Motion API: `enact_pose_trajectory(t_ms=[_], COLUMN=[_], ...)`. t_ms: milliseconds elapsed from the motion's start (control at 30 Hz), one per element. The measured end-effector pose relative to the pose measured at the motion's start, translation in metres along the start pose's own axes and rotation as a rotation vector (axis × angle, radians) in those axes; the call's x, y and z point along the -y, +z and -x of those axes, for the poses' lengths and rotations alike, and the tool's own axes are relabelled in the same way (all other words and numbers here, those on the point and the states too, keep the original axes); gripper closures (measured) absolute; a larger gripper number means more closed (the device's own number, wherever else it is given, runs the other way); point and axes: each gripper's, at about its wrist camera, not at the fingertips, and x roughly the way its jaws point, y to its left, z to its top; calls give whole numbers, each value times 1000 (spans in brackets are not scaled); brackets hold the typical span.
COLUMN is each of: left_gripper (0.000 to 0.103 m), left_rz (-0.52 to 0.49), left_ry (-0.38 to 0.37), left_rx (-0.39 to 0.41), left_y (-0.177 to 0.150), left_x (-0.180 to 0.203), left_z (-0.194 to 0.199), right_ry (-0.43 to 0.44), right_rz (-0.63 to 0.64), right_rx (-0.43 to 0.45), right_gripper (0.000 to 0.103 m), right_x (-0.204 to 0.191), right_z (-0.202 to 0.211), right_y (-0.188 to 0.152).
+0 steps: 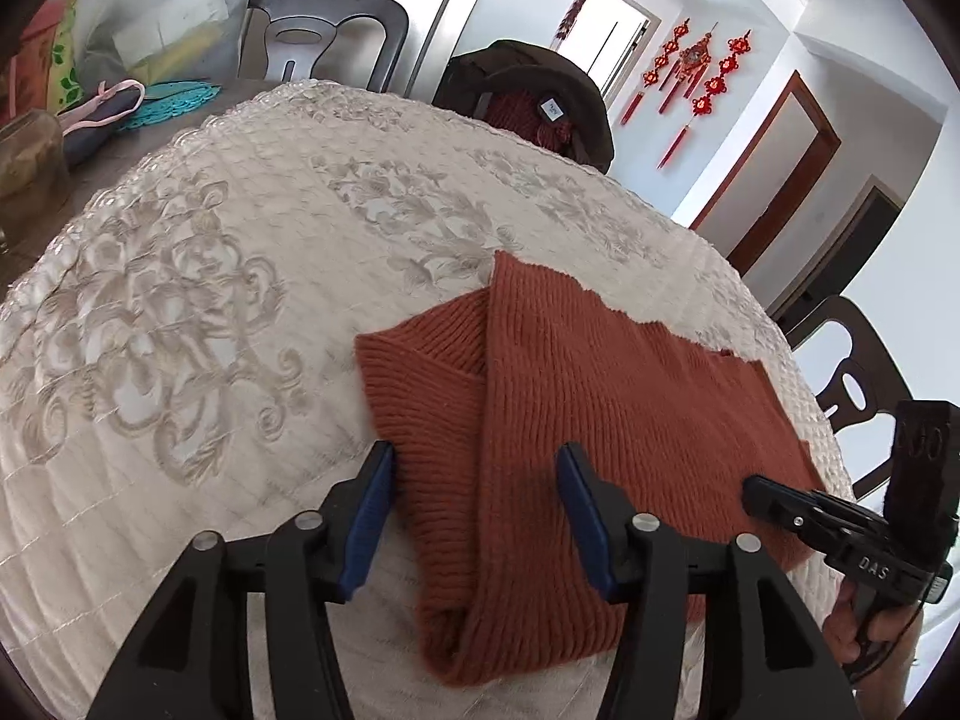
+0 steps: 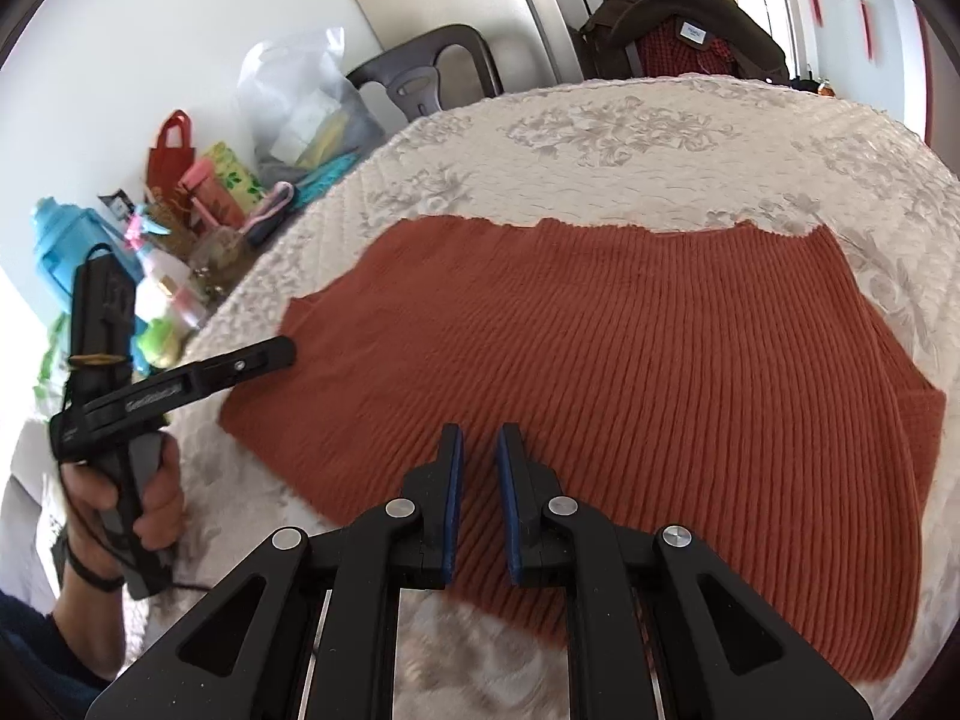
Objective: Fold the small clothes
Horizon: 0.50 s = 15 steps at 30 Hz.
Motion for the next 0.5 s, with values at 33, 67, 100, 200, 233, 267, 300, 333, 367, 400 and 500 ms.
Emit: enact_pose_trajectory(t_ms=[33, 67, 100, 200, 233, 267, 300, 333, 367, 400, 500], left_gripper=[44, 44, 44, 44, 44, 44, 44, 44, 44, 44, 44], left_rz=[7, 17, 26, 58, 63, 64, 65, 70, 77, 86, 99], left_ry=[-5, -12, -18, -31, -33, -35, -41, -52, -60, -74, -109], left_rx=[2, 7, 10, 16, 15, 14, 12, 6, 3, -5, -12], left_y=[2, 4, 5, 5, 4, 3, 1, -2, -5, -7, -15], left_x=[0, -1, -2, -5, -5, -4, -4, -3, -3, -3, -1], left_z=[-1, -3, -4, -4, -3, -2, 0, 2, 4, 5, 8], right_ry=[2, -3, -18, -17, -15, -17, -17, -13, 2, 20, 17], right_rz=[-7, -8, -6, -25, -35, -34, -24, -15, 0, 15, 54], right_rx=[0, 4, 11, 14, 13, 13, 9, 5, -2, -10, -10], right_gripper=[91, 91, 91, 91, 91, 91, 91, 91, 91, 91, 91], right_x=[1, 2, 3, 7, 7, 6, 3, 0, -4, -8, -15], right_z=[-1, -2, -4, -8, -8, -7, -5, -3, -1, 2, 10], right_y=[3, 6, 10, 14, 14, 13, 10, 7, 3, -3, -18])
